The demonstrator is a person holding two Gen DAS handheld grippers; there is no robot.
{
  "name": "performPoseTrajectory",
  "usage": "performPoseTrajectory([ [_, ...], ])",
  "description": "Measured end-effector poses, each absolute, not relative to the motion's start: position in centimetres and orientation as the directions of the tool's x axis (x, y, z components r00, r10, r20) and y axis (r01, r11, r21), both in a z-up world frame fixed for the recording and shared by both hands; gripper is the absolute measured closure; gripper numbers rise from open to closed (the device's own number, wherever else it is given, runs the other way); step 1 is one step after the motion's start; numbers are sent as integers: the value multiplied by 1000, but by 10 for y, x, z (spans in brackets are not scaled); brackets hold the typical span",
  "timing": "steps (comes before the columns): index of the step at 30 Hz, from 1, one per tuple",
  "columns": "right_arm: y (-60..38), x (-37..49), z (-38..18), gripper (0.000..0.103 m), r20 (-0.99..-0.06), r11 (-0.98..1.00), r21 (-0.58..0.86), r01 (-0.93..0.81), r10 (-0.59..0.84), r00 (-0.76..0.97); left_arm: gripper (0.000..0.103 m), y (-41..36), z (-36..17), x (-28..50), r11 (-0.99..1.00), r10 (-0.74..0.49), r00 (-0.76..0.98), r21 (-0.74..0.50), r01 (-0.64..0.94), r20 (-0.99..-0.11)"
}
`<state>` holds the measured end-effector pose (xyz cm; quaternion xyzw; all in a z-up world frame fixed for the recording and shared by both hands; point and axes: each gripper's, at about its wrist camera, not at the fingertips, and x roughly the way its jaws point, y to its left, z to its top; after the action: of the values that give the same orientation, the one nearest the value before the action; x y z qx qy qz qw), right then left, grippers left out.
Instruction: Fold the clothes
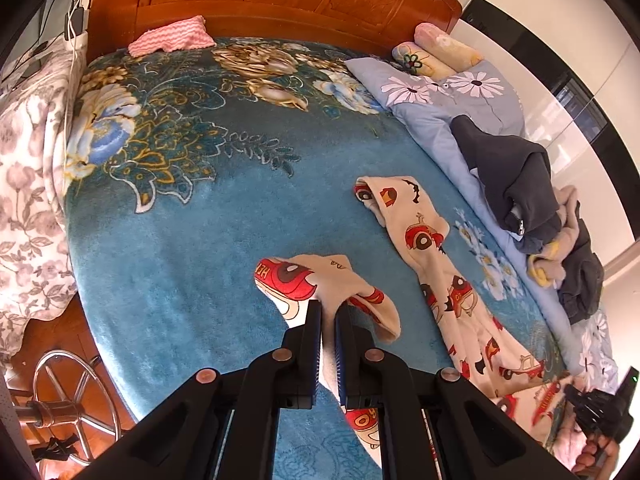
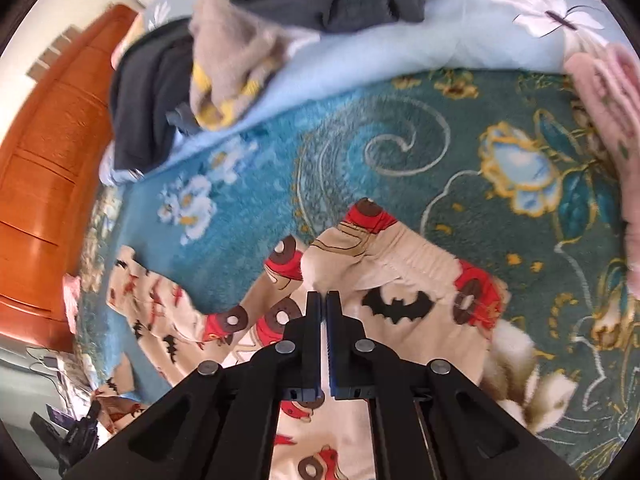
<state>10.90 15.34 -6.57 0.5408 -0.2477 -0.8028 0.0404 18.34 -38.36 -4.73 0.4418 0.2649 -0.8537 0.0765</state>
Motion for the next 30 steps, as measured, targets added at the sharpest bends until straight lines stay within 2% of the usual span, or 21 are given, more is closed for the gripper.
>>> performPoseTrajectory([
  [5, 187, 128, -30, 101, -761, -824, 536, -187, -375, -529, 96, -380, -4, 156, -852, 134, -646, -420, 312, -751],
  [10, 221, 155, 24, 101, -654, -785, 603, -144, -382, -653, 94, -377, 64, 144, -859, 184, -761, -479, 183, -622],
  [12, 233, 178, 44, 101, -612, -793, 600, -104, -372, -697, 94, -382, 68, 145, -857, 202, -771, -490, 159, -603],
  [15, 250, 222, 63, 101, -565, -816, 576, -45, -358, -743, 92, -394, 30, 154, -834, 251, -742, -528, 160, -621],
  [17, 256, 257, 53, 101, -587, -848, 529, -26, -344, -733, 93, -400, -12, 159, -825, 243, -692, -520, 221, -680],
  [19, 259, 290, 24, 101, -656, -881, 472, -39, -321, -683, 97, -408, -51, 166, -793, 245, -643, -531, 297, -726],
  [23, 274, 338, -64, 101, -783, -846, 499, -188, -347, -517, 97, -415, -107, 182, -743, 261, -554, -531, 408, -791],
  [26, 288, 356, -97, 103, -817, -813, 507, -286, -346, -461, 97, -410, -112, 189, -732, 280, -548, -544, 409, -788],
  [30, 306, 364, -99, 103, -807, -781, 532, -327, -350, -476, 95, -393, -99, 178, -741, 301, -552, -554, 378, -778],
])
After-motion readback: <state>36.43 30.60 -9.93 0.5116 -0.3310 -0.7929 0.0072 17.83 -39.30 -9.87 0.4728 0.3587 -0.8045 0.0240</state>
